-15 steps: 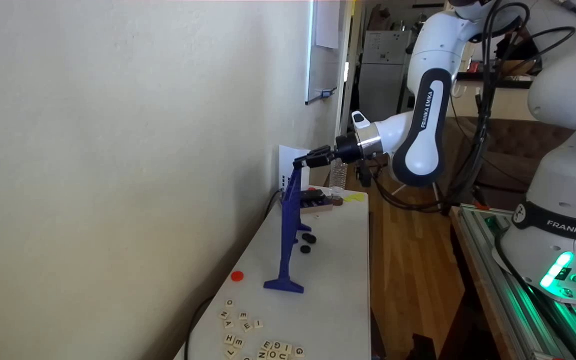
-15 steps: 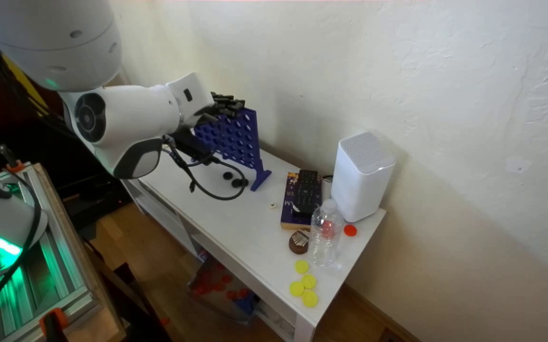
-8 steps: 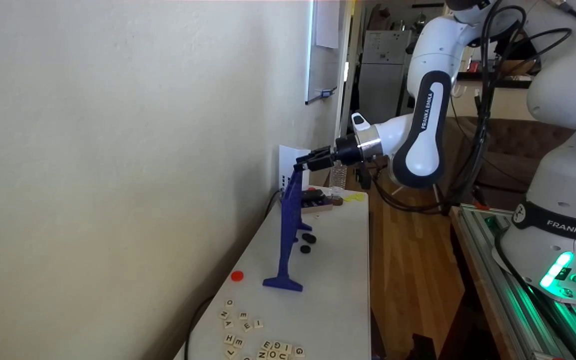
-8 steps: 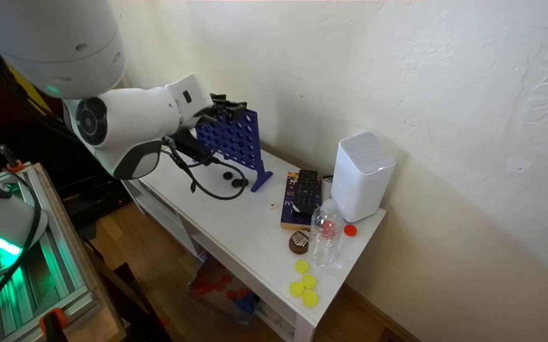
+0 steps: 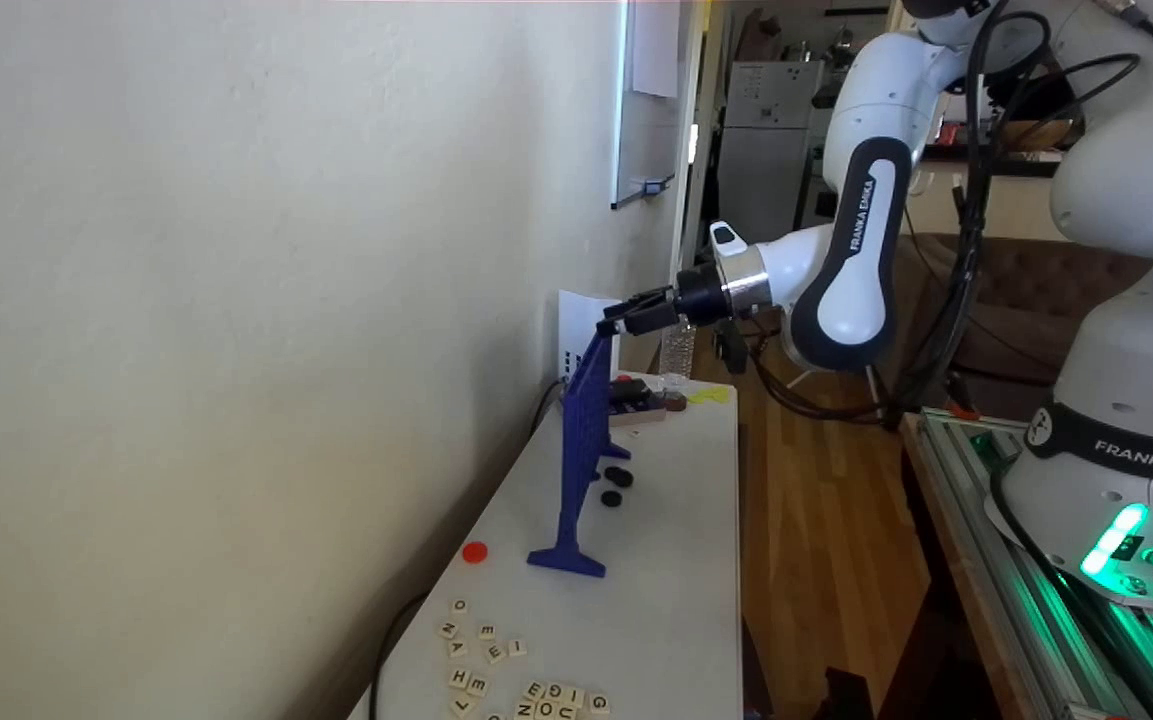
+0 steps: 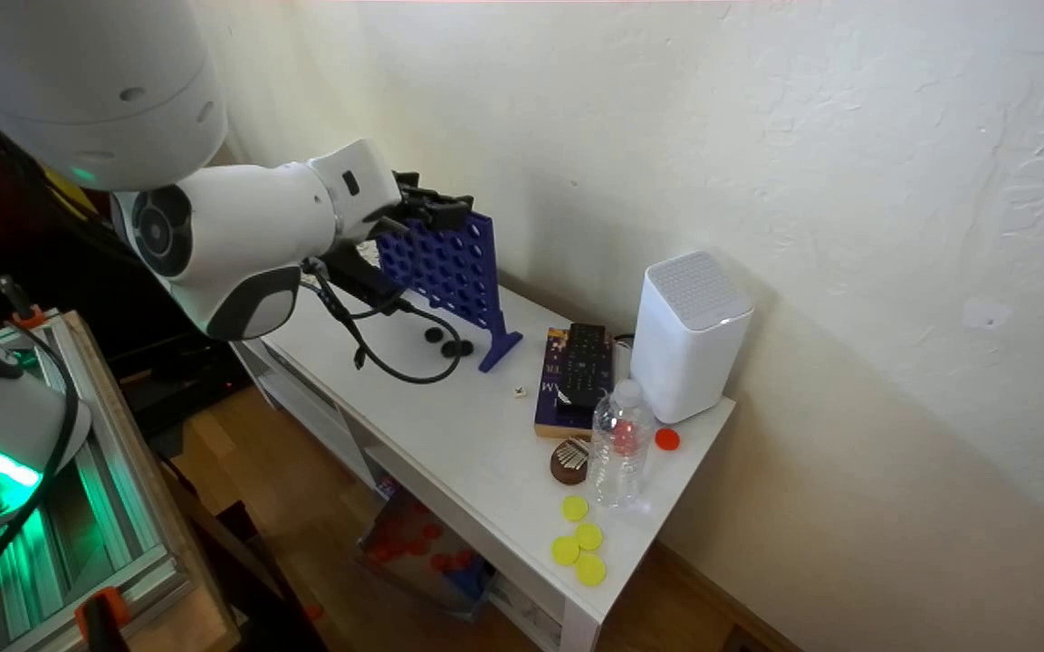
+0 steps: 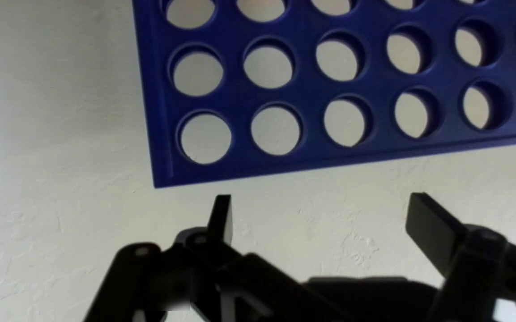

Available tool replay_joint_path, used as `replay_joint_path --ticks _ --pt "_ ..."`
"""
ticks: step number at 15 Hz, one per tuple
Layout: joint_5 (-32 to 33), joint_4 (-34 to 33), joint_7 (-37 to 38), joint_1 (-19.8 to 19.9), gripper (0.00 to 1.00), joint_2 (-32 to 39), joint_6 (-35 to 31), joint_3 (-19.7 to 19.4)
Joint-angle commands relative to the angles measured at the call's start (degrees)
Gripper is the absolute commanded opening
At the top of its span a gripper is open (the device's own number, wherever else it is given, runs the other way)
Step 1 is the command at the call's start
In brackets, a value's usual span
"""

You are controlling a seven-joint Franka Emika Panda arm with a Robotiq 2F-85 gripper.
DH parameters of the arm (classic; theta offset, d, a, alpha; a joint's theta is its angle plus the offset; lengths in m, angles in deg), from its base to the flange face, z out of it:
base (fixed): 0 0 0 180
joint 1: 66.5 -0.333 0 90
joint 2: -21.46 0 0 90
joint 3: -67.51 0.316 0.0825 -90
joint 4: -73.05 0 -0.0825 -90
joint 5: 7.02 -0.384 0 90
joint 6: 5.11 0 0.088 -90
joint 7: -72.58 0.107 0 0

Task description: Pick up the black circular object and put it inside the blue object

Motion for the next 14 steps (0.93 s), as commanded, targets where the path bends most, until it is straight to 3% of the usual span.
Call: replay_joint_path --ticks 1,4,5,9,11,14 --pt "2.22 5.63 5.54 4.91 1.00 -6.97 -0.17 4.63" --pt "5.79 10.05 15.29 10.98 1.00 -15.29 3.82 11.04" --pt "6.01 5.38 19.35 10.86 1.00 -15.81 8.66 12.09" --pt "10.05 4.93 30.91 21.61 1.00 -27.95 25.44 22.33" --pt "12.69 6.19 37.22 29.86 1.00 -33.50 31.51 31.52" --pt "26.33 2.56 47.98 40.73 1.00 -25.63 46.23 45.65"
